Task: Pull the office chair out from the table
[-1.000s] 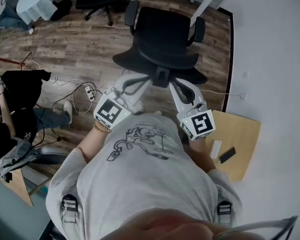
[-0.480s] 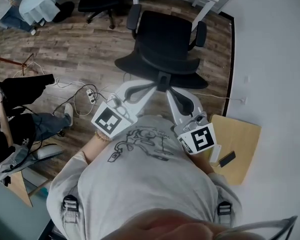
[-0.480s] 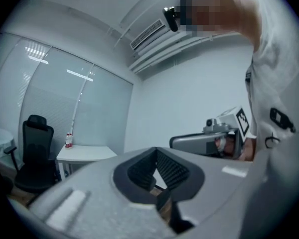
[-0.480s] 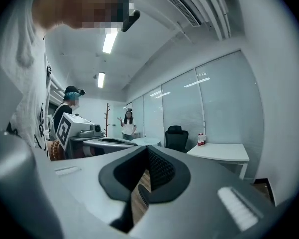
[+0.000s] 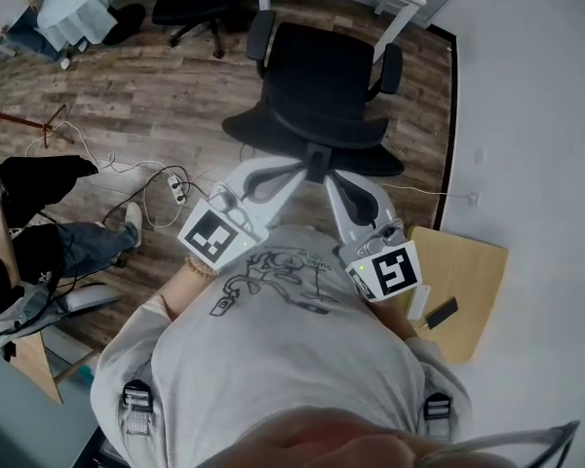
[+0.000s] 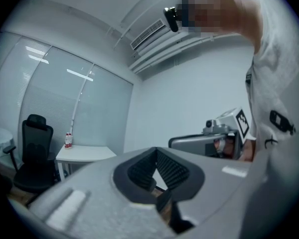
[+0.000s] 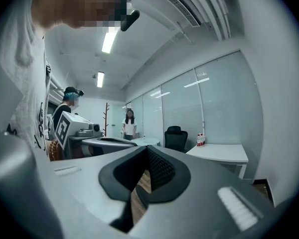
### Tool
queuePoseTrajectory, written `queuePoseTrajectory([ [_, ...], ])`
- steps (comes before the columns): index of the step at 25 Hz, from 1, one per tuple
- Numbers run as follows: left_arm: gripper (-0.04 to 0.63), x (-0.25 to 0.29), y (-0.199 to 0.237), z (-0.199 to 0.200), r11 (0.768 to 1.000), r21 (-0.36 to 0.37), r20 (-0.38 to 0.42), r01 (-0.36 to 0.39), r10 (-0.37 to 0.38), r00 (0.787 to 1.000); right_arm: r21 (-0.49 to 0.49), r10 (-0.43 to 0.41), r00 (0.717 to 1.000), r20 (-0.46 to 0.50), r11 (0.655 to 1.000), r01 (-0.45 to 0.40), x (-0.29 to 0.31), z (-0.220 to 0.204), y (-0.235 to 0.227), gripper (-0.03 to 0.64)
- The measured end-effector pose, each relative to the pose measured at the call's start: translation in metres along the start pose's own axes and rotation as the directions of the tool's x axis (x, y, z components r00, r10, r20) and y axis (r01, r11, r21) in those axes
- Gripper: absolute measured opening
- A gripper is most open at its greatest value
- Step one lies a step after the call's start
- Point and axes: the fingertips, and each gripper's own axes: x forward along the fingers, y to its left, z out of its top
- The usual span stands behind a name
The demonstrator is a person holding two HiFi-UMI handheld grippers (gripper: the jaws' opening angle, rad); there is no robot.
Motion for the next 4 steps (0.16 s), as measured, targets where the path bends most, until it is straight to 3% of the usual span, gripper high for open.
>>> queuePoseTrajectory([
  [4, 0.003, 0.0022, -0.006, -0.0042, 1.0, -0.004, -0.005, -0.008, 0.008, 1.0, -0.005, 0.001, 1.0, 0.003, 1.0, -0.001, -0.0073, -0.0025, -0.0013, 0.006],
])
